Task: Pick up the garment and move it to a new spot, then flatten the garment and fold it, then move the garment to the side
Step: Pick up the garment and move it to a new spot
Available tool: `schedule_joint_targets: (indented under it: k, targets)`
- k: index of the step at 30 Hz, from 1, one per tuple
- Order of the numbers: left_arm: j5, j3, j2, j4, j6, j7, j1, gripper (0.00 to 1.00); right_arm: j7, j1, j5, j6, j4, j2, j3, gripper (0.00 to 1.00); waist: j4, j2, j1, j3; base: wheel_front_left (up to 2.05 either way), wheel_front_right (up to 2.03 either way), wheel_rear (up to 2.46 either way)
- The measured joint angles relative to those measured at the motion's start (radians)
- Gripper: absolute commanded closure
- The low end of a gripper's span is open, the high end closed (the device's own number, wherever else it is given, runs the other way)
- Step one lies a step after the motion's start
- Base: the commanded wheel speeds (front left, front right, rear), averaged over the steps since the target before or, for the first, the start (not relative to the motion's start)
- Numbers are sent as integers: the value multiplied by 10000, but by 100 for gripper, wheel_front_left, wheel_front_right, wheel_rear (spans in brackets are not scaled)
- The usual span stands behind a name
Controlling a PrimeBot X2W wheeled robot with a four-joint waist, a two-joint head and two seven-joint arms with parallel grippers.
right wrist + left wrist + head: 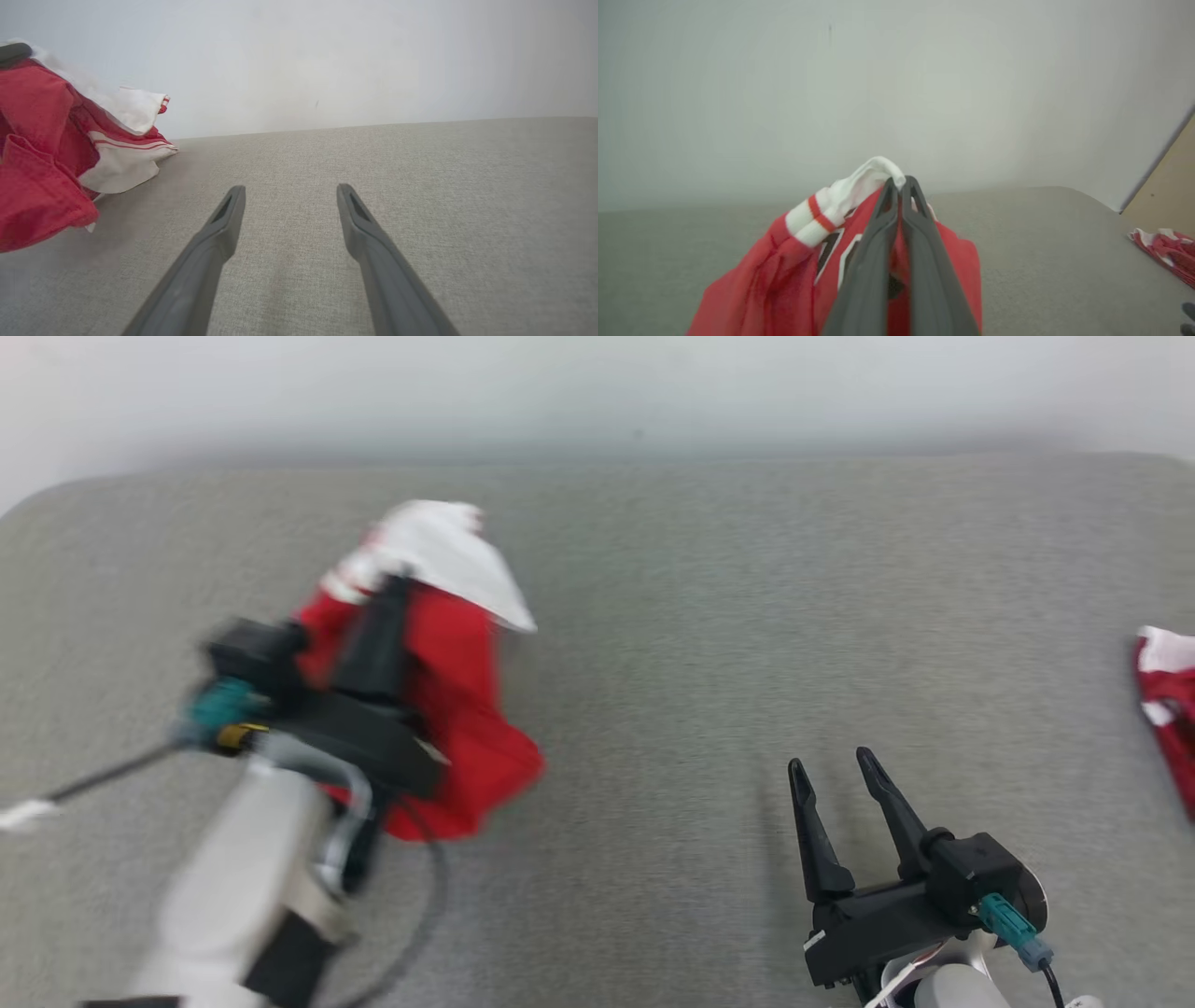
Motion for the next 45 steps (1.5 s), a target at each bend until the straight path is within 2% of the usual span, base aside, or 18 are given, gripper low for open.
schedule_joint_targets:
  k: [4, 10, 14, 15, 16, 17, 24, 35, 45]
  targets:
    - [81, -721, -593, -430, -2, 2, 196, 100, 0, 30, 180, 0, 86, 0, 102, 0, -559, 0, -1, -209, 0, 0, 0]
    - [439, -1179, -1009, -844, 0, 2, 308, 100, 0, 90, 186, 0, 82, 4, 86, 0, -1332, 0, 0, -394, 0, 0, 0]
    - [761, -1122, -1193, -794, -2, 0, 449, 100, 0, 145, 276, 0, 102, 0, 33, 0, -1918, 0, 0, -486, 0, 0, 0]
    - [888, -1139, -1185, -556, -2, 0, 523, 79, 0, 161, 318, 0, 84, 0, 42, 0, -2046, 0, 0, -506, 0, 0, 0]
    - [986, -1081, -1177, -374, -2, 0, 697, 24, 0, 174, 370, 0, 82, 2, 59, 0, -2169, 0, 0, -527, 0, 0, 0]
    - [1062, -1060, -1174, -219, 0, 0, 851, 0, 0, 185, 374, 0, 82, 4, 67, 0, -2276, 0, 1, -547, 0, 0, 0]
    - [1768, -433, -1072, 73, -2, 0, 1936, 0, 0, 347, 447, 0, 35, 6, -56, 0, -2480, -1, 0, -817, 0, 0, 0]
    - [3511, 2736, -936, -1563, 525, 0, 4869, 0, -2, 594, 458, 0, 23, 13, -153, 0, -1819, -1, 0, -1379, 0, 0, 0]
    - [4569, 4759, -1450, -2562, 692, 0, 6614, 0, 0, 924, 430, 0, 157, 15, -242, 0, -1169, -1, 0, -1736, 0, 0, 0]
